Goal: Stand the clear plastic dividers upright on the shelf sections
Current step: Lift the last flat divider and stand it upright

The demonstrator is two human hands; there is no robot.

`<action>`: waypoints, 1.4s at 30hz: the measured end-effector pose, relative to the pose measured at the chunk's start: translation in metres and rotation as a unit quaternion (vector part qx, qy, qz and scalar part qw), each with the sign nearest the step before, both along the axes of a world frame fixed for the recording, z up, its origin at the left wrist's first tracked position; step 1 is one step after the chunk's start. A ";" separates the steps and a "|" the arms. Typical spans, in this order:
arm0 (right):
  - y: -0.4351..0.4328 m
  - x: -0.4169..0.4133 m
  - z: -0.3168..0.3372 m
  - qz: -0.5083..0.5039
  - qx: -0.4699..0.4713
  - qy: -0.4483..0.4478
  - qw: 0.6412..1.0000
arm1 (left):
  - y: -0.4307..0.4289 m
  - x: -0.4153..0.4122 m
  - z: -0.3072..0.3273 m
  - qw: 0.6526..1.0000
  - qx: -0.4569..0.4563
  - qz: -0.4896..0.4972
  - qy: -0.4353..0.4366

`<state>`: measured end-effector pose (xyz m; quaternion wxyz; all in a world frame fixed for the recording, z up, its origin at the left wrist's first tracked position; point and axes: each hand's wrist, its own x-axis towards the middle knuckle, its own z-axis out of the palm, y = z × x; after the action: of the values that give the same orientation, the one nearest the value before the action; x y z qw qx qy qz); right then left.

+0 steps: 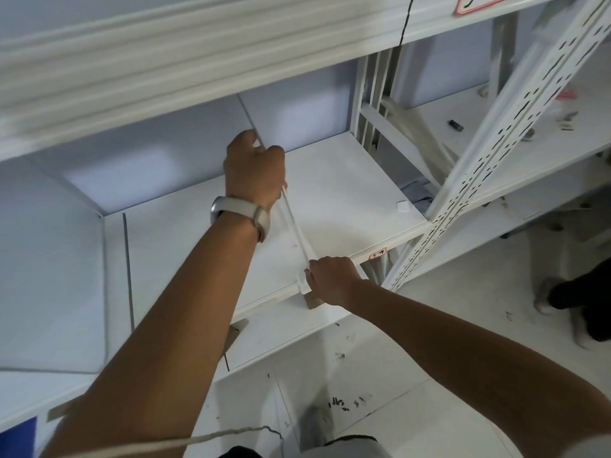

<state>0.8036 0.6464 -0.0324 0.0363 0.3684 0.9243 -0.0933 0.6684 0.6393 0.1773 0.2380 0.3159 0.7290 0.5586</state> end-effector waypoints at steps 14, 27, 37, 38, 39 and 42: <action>-0.002 0.002 0.008 -0.036 -0.022 -0.014 0.999 | 0.026 0.020 -0.003 0.998 -0.029 -0.015 0.045; 0.004 -0.012 0.041 -0.076 0.019 0.031 0.996 | 0.023 0.011 -0.007 0.995 -0.052 -0.026 0.083; 0.002 -0.012 0.034 -0.079 0.015 0.040 0.996 | 0.019 0.015 -0.014 0.995 -0.041 -0.024 0.087; 0.003 -0.012 0.033 -0.079 0.010 0.034 0.996 | 0.017 0.017 -0.016 0.995 -0.041 -0.029 0.088; 0.002 -0.012 0.031 -0.081 0.004 0.029 0.996 | 0.015 0.019 -0.019 0.995 -0.039 -0.038 0.087; 0.002 -0.011 0.025 -0.089 -0.008 0.026 0.996 | 0.013 0.023 -0.027 0.996 -0.025 -0.044 0.067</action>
<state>0.7926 0.6480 -0.0076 0.0068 0.4462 0.8878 -0.1130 0.6910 0.6519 0.1500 0.2209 0.3786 0.7425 0.5065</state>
